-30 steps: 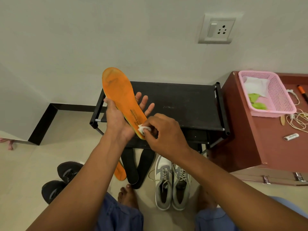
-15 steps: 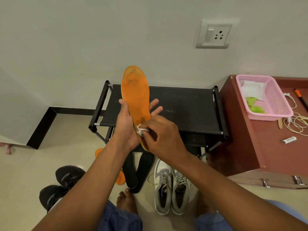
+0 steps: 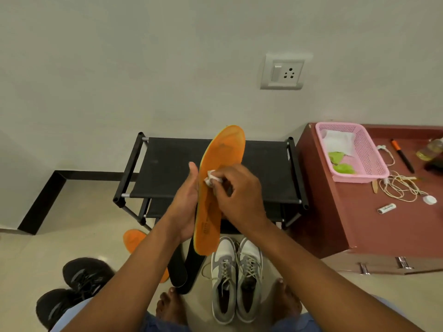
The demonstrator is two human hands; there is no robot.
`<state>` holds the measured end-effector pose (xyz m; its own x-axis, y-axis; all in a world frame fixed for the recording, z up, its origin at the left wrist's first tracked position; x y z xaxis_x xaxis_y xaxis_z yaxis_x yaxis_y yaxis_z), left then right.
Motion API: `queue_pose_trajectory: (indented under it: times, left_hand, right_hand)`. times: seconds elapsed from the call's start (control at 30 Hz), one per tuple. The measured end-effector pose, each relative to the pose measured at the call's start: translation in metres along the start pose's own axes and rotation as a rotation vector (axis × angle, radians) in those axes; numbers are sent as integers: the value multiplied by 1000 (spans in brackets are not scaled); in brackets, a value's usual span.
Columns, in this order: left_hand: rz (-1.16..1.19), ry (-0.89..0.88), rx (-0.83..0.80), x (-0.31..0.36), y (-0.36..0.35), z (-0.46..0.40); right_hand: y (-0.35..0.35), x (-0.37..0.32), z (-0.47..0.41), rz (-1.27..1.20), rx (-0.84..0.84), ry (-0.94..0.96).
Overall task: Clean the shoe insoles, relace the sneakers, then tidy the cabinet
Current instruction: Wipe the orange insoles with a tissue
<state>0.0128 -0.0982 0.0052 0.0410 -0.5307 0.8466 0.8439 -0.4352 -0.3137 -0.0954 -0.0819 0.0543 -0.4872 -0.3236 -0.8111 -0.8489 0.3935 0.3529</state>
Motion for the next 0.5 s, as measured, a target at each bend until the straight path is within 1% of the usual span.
queue_pose_trajectory:
  times: [0.1,0.27,0.37,0.5]
  left_hand:
    - [31,-5,23,3,9,-2]
    - [-73,-18,82,3,14,0]
    - [-139,-28,46,0,2,3]
    - [-207,19,-73,-12,-13,3]
  right_hand:
    - [-15,-9,8,-16,-92,35]
    - [-15,-8,4,8,-101,48]
    - [5,5,-5,38,9,-41]
    - [46,25,-20,85,217,-113]
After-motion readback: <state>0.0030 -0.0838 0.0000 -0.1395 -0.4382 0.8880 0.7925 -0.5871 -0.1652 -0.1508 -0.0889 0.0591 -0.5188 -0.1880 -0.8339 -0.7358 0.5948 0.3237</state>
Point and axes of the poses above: each hand's wrist, its own z-axis away from the middle knuckle, its own y-axis out of the back of the hand, x = y × z, the point moved 8 cm from there along -z, towards the middle knuckle, and after that the axes turned 12 degrees about -z, right-handed, at the moved point
